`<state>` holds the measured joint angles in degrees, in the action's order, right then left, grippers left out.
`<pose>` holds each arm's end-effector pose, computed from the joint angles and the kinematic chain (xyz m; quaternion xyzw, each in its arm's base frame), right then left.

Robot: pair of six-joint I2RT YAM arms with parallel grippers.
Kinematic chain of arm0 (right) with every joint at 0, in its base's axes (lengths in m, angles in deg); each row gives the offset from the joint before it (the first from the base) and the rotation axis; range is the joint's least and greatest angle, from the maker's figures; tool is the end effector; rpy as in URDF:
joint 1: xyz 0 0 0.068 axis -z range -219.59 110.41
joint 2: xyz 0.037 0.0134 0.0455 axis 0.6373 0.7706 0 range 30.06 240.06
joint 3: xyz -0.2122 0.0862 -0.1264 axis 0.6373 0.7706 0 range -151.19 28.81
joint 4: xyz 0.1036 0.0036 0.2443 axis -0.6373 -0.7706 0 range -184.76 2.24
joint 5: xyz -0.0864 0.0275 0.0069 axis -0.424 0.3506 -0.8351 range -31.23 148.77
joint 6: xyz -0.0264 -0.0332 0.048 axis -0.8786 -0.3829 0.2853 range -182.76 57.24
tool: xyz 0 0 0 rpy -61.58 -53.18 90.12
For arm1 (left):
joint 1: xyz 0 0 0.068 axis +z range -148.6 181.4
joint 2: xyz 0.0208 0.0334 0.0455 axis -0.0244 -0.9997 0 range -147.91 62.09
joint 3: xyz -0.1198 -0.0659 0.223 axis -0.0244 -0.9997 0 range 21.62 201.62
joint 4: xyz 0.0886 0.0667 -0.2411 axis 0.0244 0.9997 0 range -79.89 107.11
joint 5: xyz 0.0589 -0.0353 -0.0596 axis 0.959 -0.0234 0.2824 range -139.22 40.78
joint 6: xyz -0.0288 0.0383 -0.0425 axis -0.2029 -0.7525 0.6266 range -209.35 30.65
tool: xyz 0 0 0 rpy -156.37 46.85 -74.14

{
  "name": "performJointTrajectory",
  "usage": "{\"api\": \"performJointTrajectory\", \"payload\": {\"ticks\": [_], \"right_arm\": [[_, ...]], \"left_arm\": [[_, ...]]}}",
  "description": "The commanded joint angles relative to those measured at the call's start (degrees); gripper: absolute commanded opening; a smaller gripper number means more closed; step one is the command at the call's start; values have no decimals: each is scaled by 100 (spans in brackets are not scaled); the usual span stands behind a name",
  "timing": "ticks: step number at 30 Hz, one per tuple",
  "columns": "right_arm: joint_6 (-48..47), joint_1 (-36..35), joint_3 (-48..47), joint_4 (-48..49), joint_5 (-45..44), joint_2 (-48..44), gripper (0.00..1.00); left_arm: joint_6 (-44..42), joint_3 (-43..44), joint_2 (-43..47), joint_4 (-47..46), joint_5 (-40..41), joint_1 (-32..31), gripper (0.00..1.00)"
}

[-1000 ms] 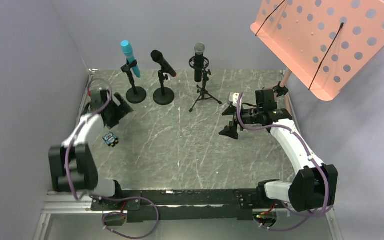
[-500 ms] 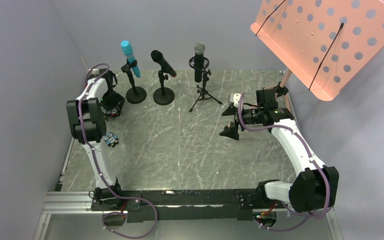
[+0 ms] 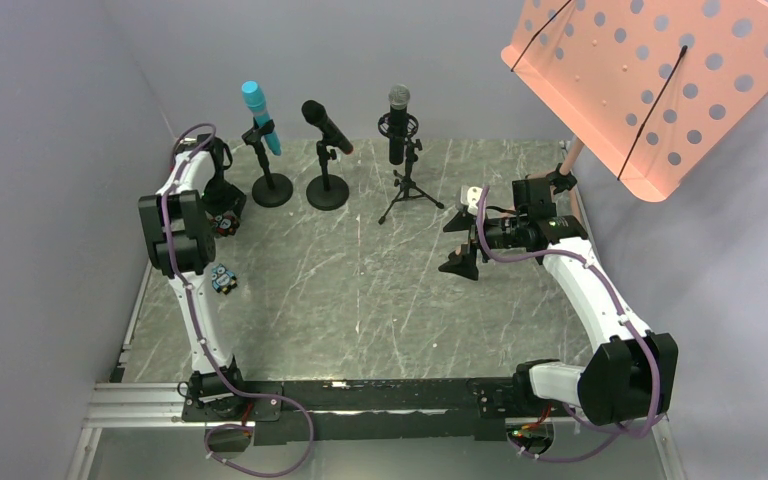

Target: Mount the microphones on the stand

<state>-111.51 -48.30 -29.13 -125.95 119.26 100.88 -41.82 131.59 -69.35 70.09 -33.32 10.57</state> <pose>0.2457 0.0813 0.2781 -0.5387 0.6335 0.3477 0.4330 0.4508 0.0867 0.1470 -0.4781 0.8643 0.1060 0.1151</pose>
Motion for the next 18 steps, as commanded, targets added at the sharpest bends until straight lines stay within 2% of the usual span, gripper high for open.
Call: {"api": "performJointTrajectory", "payload": {"ticks": [1, 6, 10, 12, 15, 17, 18], "right_arm": [[-197, 9, -234, -26, 202, -35, 100], [-230, 10, -244, -62, 194, -30, 100], [-240, 10, -242, -69, 202, -36, 100], [-240, 10, -245, -74, 193, -30, 100], [-249, 10, -242, -83, 191, -33, 100], [-237, 10, -245, -68, 183, -30, 100], [-233, 10, -245, -66, 174, -32, 100]], "left_arm": [[-209, 126, -116, 26, -169, 128, 77], [-625, 9, 47, -401, -452, 184, 50], [-1486, 86, 181, -985, -829, 180, 38], [-2181, 251, 163, -1244, -1146, 181, 37], [-3009, 887, -147, -1162, -1588, 180, 39], [-3512, 1229, -382, -1124, -1956, 176, 43], [-3666, 1312, -435, -1166, -2054, 173, 49]]}}
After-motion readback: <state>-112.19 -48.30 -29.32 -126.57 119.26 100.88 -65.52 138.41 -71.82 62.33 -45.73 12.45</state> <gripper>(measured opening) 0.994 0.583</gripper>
